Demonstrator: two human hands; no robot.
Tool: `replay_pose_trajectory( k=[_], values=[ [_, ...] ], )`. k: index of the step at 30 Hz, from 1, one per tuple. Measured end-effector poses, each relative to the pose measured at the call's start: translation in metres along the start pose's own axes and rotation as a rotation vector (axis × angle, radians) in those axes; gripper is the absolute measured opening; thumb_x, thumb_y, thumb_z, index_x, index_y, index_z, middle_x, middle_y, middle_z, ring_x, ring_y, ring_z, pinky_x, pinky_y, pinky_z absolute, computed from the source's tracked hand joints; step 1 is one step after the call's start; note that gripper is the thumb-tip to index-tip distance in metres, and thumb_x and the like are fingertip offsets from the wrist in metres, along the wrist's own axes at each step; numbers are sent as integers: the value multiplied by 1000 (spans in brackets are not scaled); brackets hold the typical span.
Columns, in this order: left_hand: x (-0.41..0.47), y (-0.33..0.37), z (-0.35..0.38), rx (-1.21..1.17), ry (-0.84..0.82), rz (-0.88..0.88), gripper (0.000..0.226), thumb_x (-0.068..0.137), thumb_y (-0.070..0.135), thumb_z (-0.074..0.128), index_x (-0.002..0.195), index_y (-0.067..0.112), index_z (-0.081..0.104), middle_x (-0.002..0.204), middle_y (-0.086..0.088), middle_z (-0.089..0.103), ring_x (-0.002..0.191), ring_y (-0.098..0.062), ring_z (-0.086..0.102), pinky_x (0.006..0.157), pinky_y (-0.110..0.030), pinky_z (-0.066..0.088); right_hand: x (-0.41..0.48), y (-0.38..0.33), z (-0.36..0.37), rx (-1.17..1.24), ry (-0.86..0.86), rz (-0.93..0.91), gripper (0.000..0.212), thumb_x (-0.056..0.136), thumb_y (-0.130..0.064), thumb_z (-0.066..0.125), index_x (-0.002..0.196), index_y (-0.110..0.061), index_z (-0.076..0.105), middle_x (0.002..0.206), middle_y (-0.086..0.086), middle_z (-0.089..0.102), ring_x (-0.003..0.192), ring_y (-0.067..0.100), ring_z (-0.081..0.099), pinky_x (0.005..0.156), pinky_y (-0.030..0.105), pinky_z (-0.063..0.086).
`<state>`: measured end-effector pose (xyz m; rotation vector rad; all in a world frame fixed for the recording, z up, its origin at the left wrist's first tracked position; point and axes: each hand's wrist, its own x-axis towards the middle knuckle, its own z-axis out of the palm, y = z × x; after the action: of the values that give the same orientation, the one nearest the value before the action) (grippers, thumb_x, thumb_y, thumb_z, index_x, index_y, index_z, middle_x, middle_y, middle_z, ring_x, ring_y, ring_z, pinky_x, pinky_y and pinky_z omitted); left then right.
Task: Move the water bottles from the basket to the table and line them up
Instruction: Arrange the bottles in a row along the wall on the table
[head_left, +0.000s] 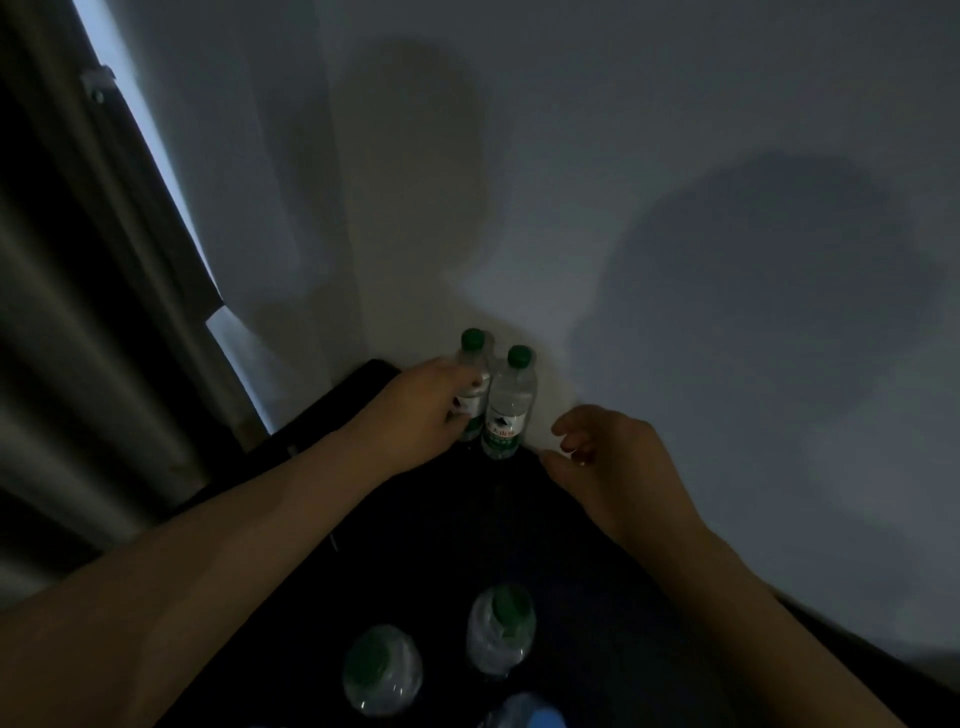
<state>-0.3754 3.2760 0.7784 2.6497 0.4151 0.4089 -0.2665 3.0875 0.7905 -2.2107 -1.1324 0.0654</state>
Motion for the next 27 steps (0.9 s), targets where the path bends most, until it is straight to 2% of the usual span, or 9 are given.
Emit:
replay_pose_trajectory(
  k=[1, 3, 5, 10, 16, 19, 22, 24, 27],
  values=[
    [-17, 6, -2, -4, -4, 18, 34, 84, 12, 62, 118, 11, 59, 113, -8, 61, 102, -19, 57, 89, -31, 46, -13, -7, -5, 12, 18, -6, 16, 80, -20, 73, 88, -8, 68, 75, 0, 66, 67, 14, 61, 69, 35, 54],
    [-48, 19, -7, -17, -11, 28, 37, 84, 16, 64, 120, 14, 57, 114, -5, 61, 101, -17, 57, 86, -24, 44, -39, -20, -14, 26, 23, 5, 17, 79, -22, 73, 92, -11, 68, 77, -6, 63, 71, 11, 60, 71, 27, 52],
    [-76, 31, -12, -21, -39, 4, 44, 84, 21, 65, 127, 17, 53, 117, -4, 59, 104, -16, 56, 88, -25, 45, -64, -28, -20, 43, -19, 31, 23, 79, -25, 74, 99, -15, 68, 83, -8, 62, 77, 8, 61, 75, 23, 51],
    [-139, 57, -21, -45, -74, -13, 49, 87, 26, 64, 132, 18, 49, 127, -2, 55, 112, -14, 54, 96, -26, 43, -121, -41, -30, 13, -147, 83, 27, 78, -27, 74, 103, -17, 67, 85, -9, 62, 80, 9, 62, 78, 29, 53],
    [-199, 68, -20, -69, -95, -77, 48, 88, 27, 62, 133, 19, 48, 131, 0, 52, 115, -12, 52, 97, -23, 42, -160, -52, -31, 3, -144, 122, 21, 77, -20, 75, 96, -14, 68, 80, -6, 64, 76, 12, 64, 74, 33, 54],
    [-222, 67, -15, -80, -103, -116, 47, 88, 26, 62, 132, 20, 48, 129, 1, 53, 111, -11, 53, 95, -22, 42, -175, -58, -27, 17, -123, 126, 16, 75, -19, 75, 90, -15, 68, 76, -7, 66, 72, 10, 64, 71, 33, 54],
    [-238, 66, -11, -96, -100, -148, 46, 87, 26, 63, 130, 19, 49, 124, 0, 55, 107, -12, 55, 91, -21, 44, -187, -60, -23, 18, -126, 119, 17, 75, -19, 75, 91, -17, 68, 75, -12, 62, 72, 5, 61, 67, 22, 48],
    [-247, 66, -7, -117, -96, -170, 46, 87, 25, 64, 130, 19, 49, 122, -2, 56, 107, -13, 54, 91, -22, 44, -194, -60, -21, 21, -128, 116, 16, 75, -19, 76, 88, -16, 67, 75, -10, 63, 71, 7, 61, 64, 16, 44],
    [-258, 62, -1, -108, -97, -200, 49, 87, 27, 63, 133, 19, 47, 124, 0, 54, 105, -10, 53, 84, -16, 40, -202, -59, -16, 15, -165, 94, 13, 78, -20, 74, 88, -14, 67, 78, -2, 66, 73, 11, 63, 67, 22, 47]
  ],
)
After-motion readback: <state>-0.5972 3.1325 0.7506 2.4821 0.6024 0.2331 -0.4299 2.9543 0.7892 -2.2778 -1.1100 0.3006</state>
